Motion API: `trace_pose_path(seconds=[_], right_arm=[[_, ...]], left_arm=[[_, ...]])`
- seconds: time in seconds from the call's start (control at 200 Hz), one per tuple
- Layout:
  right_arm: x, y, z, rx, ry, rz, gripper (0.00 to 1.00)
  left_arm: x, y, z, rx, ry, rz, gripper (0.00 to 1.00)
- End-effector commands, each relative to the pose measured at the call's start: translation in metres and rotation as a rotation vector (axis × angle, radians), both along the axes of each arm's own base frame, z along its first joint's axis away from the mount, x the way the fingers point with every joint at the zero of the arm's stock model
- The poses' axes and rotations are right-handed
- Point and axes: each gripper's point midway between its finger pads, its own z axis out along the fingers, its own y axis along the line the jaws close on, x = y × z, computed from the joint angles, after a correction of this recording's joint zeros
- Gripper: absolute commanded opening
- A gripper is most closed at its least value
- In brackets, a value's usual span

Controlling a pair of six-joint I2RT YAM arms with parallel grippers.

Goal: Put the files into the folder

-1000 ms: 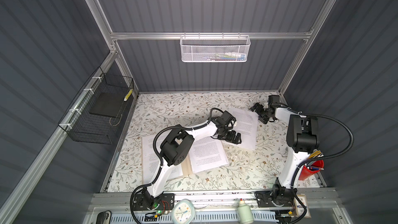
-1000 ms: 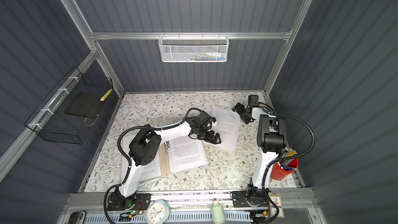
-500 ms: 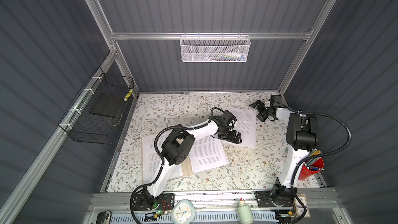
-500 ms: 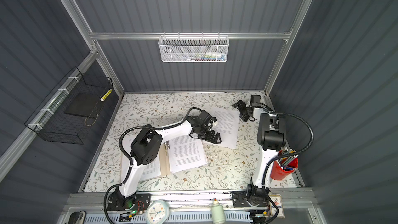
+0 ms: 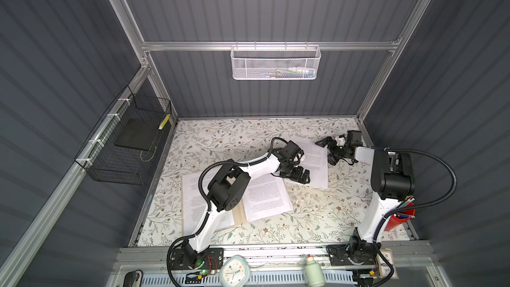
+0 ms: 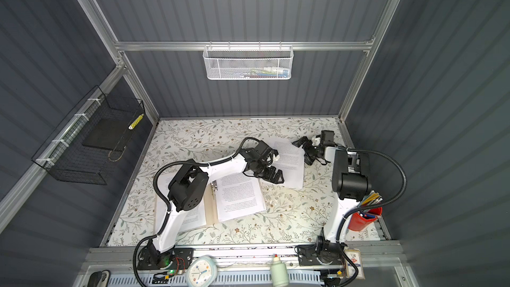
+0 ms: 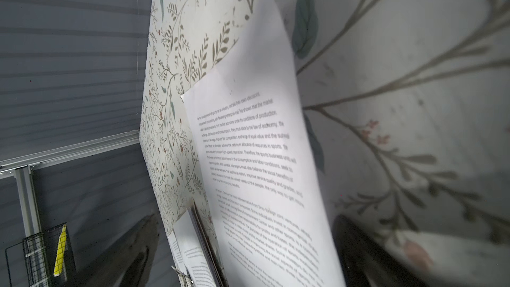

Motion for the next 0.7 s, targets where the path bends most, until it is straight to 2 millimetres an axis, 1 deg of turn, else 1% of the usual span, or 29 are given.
trace_pose_path(seconds=[0.0,0.1,0.17,0.235,0.275,0.36,0.46,0.56,0.63,0.645,0.695], right_arm=[[-0.026,0.005,-0.012,-0.018,0.060,0.039,0.99],[-0.033,0.007,-0.012,-0.010,0.049,0.047,0.98],[-0.033,0.006,-0.012,-0.015,0.033,0.047,0.93],[-0.032,0.006,-0.012,-0.017,0.020,0.047,0.85],[-0.030,0.006,-0.012,-0.020,0.015,0.044,0.75],[-0.030,0.003,-0.013,-0.026,0.014,0.022,0.42],[-0.031,0.002,-0.012,-0.035,0.010,0.015,0.19],[-0.031,0.002,-0.006,-0.042,-0.004,0.018,0.01],[-0.032,0.001,0.004,-0.048,-0.020,0.022,0.00],[-0.032,0.001,0.006,-0.050,-0.023,0.021,0.00],[-0.033,0.001,0.018,-0.062,-0.049,0.021,0.00]], left_arm=[[-0.012,0.028,-0.050,0.140,0.090,0.007,1.00],[-0.012,0.028,-0.048,0.131,0.089,0.007,1.00],[-0.012,0.029,-0.048,0.130,0.091,0.008,1.00],[-0.011,0.029,-0.046,0.128,0.088,0.010,1.00],[-0.010,0.030,-0.045,0.130,0.085,0.013,1.00],[-0.007,0.027,-0.035,0.121,0.069,0.013,1.00],[0.001,0.016,-0.009,0.071,0.032,0.000,1.00],[0.011,0.001,0.029,-0.009,-0.018,-0.017,1.00],[0.018,0.000,0.060,-0.024,-0.086,-0.011,1.00],[0.024,0.004,0.066,-0.008,-0.125,0.005,1.00],[0.031,0.014,0.090,-0.001,-0.209,0.027,1.00]])
